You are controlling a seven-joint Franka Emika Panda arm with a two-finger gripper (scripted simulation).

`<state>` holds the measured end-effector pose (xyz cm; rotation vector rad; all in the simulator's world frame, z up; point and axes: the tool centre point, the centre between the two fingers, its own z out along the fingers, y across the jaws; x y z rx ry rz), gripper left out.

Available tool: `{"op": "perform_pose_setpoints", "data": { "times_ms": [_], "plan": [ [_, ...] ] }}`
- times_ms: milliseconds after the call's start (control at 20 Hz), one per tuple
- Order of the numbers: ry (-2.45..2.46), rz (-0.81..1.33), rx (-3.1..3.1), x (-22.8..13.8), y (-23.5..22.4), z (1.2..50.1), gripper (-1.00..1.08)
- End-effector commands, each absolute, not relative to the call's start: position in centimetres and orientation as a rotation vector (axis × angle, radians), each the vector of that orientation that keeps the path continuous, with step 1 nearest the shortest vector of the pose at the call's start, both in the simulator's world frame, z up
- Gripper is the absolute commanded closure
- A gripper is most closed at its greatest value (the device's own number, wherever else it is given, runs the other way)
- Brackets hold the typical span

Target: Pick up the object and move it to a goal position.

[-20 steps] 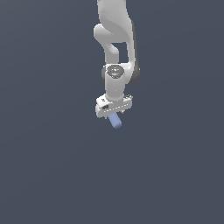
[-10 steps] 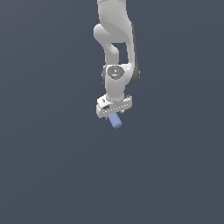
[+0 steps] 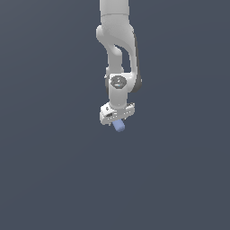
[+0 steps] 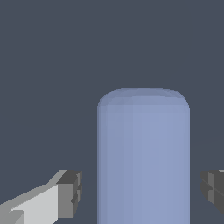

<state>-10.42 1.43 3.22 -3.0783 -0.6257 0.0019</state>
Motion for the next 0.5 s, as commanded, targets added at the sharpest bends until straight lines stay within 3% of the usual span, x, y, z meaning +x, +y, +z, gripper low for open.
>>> {"op": "perform_pose_setpoints", "data": {
  "times_ms": [0,150,200,450],
  "plan": [
    [-0.626,0.000,-3.078,-10.39,1.41,2.58,-0.92],
    [-0.627,0.000,-3.078,-10.37,1.43,2.35,-0.92],
    [-0.627,0.000,-3.078,-10.37,1.43,2.35,1.08],
    [-0.627,0.000,-3.078,-10.37,1.43,2.35,1.08]
  ]
}}
